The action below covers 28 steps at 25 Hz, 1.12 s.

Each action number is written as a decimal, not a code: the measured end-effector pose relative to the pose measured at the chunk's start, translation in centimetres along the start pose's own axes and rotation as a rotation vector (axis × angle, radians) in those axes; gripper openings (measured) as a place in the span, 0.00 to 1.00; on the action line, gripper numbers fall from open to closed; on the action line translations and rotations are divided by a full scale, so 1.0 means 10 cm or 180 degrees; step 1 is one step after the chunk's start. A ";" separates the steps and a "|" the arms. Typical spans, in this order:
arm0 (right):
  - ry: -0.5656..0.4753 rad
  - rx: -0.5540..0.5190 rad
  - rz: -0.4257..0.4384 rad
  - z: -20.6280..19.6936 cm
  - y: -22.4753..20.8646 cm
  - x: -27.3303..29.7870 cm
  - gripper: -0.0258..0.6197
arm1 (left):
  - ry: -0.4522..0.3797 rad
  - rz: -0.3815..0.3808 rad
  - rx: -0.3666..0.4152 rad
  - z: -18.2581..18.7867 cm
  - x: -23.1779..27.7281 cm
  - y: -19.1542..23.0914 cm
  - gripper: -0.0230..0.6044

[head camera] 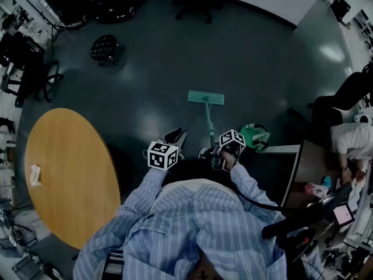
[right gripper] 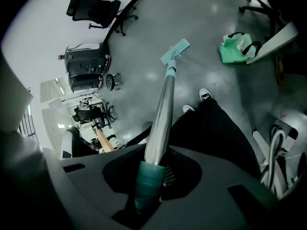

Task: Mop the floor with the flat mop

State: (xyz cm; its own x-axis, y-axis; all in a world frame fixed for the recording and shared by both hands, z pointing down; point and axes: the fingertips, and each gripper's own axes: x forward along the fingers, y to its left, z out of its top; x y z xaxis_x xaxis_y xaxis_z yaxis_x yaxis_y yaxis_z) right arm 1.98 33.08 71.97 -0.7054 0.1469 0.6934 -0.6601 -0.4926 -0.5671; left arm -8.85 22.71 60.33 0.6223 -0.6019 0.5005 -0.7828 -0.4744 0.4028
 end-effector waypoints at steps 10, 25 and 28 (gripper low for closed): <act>0.0012 0.0003 -0.0035 -0.03 0.01 0.00 0.13 | 0.0014 -0.0004 -0.0003 -0.02 -0.01 -0.02 0.16; 0.0025 0.0027 0.0085 0.19 0.08 -0.13 0.13 | 0.0039 0.0080 -0.0078 0.05 0.20 0.02 0.16; 0.0034 0.0046 0.0142 0.32 0.11 -0.21 0.13 | -0.0014 0.0124 -0.0081 0.16 0.33 0.00 0.16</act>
State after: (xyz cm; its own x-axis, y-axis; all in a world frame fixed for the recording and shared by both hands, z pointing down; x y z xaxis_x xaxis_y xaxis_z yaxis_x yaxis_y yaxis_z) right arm 3.57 29.54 71.33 -0.7368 0.1335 0.6628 -0.6241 -0.5111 -0.5910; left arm -6.84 19.69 60.78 0.5912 -0.6224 0.5129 -0.8060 -0.4341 0.4023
